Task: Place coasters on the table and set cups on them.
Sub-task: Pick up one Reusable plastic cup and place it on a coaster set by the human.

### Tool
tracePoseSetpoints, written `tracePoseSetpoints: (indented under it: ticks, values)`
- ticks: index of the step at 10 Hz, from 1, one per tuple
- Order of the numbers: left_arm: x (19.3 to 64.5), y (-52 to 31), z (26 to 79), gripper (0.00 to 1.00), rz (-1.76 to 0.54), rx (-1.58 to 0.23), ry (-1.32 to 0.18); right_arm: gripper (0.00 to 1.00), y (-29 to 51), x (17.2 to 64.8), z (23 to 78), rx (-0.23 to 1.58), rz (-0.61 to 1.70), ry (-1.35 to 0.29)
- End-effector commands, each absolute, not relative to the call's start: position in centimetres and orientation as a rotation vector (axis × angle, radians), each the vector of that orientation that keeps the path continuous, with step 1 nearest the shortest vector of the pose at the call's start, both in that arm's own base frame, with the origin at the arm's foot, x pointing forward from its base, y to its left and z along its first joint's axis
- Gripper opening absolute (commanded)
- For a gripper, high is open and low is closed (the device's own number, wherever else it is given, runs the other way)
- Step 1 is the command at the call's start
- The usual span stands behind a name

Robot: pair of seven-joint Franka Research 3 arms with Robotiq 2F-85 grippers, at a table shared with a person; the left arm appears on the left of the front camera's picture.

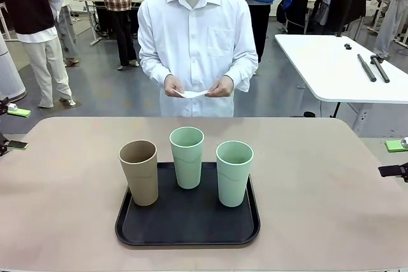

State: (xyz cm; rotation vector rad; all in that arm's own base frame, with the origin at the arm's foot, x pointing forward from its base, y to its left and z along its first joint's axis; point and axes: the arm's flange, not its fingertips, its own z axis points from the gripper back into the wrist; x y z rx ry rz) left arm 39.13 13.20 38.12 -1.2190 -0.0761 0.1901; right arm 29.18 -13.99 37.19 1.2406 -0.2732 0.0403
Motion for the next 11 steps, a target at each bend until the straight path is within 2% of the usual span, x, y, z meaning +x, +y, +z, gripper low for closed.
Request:
tracePoseSetpoints:
  ticks: [1,11]
  values:
    - [39.13,13.34,38.22,1.00,0.192,-1.221,-0.084,1.00,-14.05,29.40,37.10,1.247,0.038,-0.284]
    - [39.13,13.34,38.22,1.00,0.192,-1.221,-0.084,1.00,-14.05,29.40,37.10,1.247,0.038,-0.284]
